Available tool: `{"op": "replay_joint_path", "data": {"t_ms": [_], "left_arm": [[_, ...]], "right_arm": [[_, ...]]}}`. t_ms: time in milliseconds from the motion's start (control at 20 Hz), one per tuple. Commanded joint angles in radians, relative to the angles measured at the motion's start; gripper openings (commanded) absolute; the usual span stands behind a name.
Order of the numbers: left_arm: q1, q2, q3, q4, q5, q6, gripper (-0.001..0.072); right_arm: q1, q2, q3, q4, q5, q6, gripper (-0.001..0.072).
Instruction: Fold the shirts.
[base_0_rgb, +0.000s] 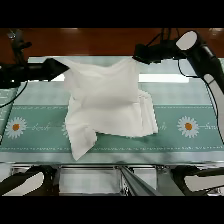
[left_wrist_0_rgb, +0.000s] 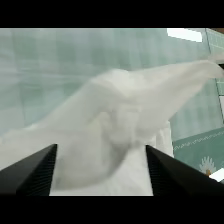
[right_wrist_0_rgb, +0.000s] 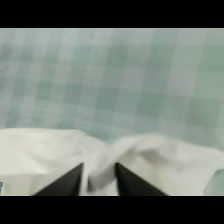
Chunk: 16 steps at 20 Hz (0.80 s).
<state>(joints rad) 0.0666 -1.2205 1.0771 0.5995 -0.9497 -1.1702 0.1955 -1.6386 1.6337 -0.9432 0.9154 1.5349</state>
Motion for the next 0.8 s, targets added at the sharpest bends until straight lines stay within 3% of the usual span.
{"op": "replay_joint_path", "data": {"t_ms": [0, 100, 200, 250, 350, 450, 550, 650, 750], "left_arm": [[-0.006, -0.072, 0.009, 0.029, -0.057, -0.035, 0.0705], [0.061, -0.069, 0.011, 0.156, -0.181, -0.114, 0.0703], [0.145, -0.066, -0.010, 0.362, -0.312, -0.178, 0.0702], [0.192, -0.056, -0.049, 0.417, -0.349, -0.186, 0.0701], [0.286, -0.016, -0.184, 0.404, -0.369, -0.173, 0.0701], [0.370, 0.034, -0.345, 0.359, -0.367, -0.132, 0.0701], [0.457, 0.058, -0.446, 0.271, -0.363, -0.095, 0.0701], [0.492, 0.060, -0.503, 0.170, -0.384, -0.025, 0.0701], [0.455, 0.060, -0.562, 0.158, -0.326, -0.011, 0.0702]], "right_arm": [[-0.071, -0.085, 0.040, 0.167, 0.145, -0.016, 0.0629], [-0.147, -0.053, 0.040, 0.131, 0.381, -0.113, 0.0629], [-0.211, 0.021, 0.011, -0.135, 0.553, -0.073, 0.0628], [-0.243, 0.089, -0.053, -0.286, 0.555, -0.016, 0.0628], [-0.309, 0.257, -0.288, -0.414, 0.430, 0.119, 0.0627], [-0.363, 0.452, -0.612, -0.349, 0.233, 0.174, 0.0627], [-0.389, 0.645, -0.898, -0.175, 0.093, 0.102, 0.0627], [-0.393, 0.808, -1.095, -0.027, 0.048, 0.057, 0.0627], [-0.392, 0.910, -1.199, 0.057, 0.060, 0.034, 0.0627]]}}
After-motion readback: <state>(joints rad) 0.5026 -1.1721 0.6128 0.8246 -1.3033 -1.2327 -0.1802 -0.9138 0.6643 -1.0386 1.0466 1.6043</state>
